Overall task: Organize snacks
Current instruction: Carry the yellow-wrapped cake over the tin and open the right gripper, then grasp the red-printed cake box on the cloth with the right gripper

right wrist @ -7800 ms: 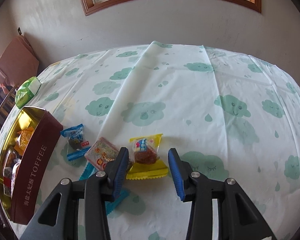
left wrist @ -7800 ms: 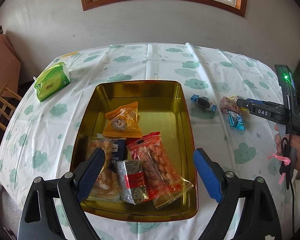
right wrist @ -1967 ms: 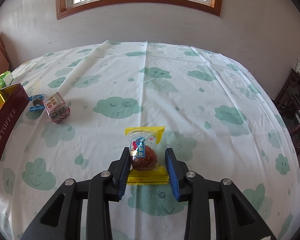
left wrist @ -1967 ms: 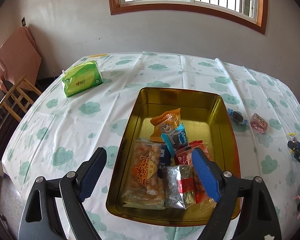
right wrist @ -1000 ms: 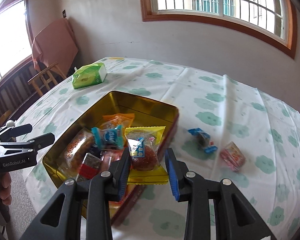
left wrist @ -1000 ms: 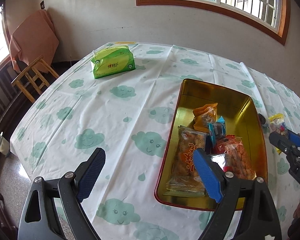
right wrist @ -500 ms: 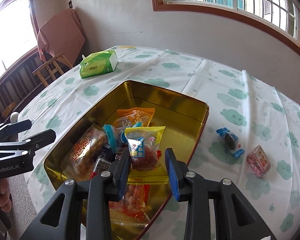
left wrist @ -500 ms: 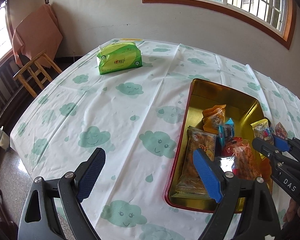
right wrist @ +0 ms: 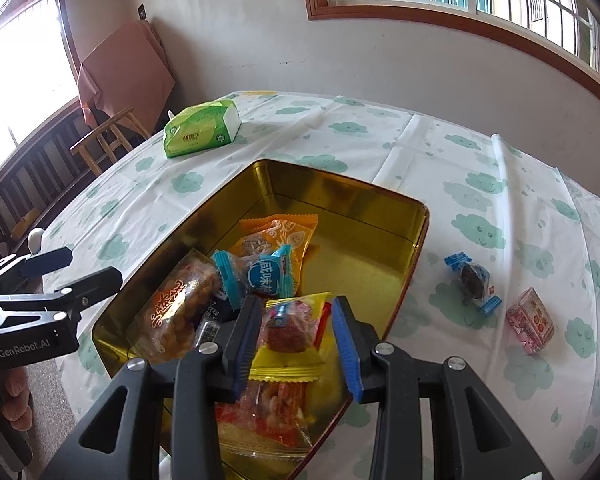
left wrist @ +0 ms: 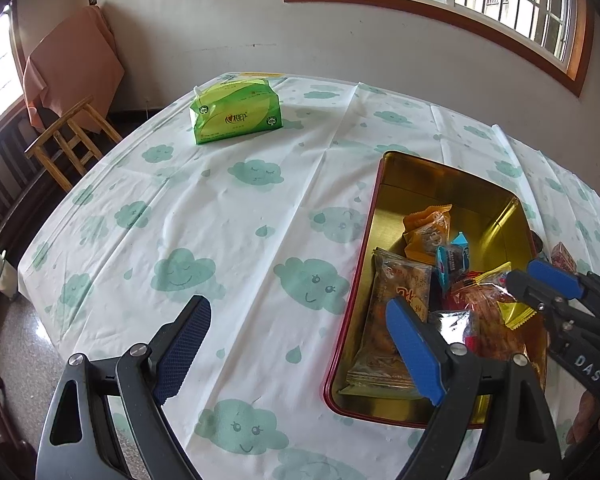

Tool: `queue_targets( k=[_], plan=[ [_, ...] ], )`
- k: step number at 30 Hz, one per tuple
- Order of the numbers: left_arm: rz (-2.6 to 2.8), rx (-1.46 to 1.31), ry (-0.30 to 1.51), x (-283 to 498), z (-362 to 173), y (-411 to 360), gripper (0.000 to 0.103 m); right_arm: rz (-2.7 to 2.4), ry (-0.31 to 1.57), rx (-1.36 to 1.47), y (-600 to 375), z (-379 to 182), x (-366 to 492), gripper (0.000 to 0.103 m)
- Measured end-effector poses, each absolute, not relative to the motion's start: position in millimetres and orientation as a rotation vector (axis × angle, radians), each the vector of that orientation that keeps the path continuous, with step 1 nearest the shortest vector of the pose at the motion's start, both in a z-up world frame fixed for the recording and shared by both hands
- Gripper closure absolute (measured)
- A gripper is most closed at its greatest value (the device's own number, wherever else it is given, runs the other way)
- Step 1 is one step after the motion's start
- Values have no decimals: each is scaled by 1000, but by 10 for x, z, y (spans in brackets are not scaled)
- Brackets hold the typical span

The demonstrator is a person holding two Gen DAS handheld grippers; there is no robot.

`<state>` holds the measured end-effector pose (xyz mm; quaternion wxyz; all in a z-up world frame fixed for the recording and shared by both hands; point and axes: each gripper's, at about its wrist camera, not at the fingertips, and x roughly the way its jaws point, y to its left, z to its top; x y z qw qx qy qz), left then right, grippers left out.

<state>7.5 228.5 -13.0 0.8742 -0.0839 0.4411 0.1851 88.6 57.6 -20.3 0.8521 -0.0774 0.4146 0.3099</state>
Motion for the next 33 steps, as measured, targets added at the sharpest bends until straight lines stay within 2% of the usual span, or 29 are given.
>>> queue_targets(
  k=[9,11,13,15,24,33],
  plan=[
    [375,-160,914,94,-77,2173,16,574,841,-121,48,-102,1069,61],
    [371,-160,919,107,-74,2151,16,540,835,-139,-111,-112,1133,58],
    [360,-159,921,116,-68,2110,16,502,832,-158,-291,-133,1202,51],
    [352,-148,924,135,-56,2056,16,474,839,-172,-464,-176,1285,49],
    [331,-109,928,225,7,1847,16,446,901,-194,-1019,-410,1698,48],
    [314,-70,939,359,27,1656,16,562,943,-232,-945,-629,1892,48]
  ],
)
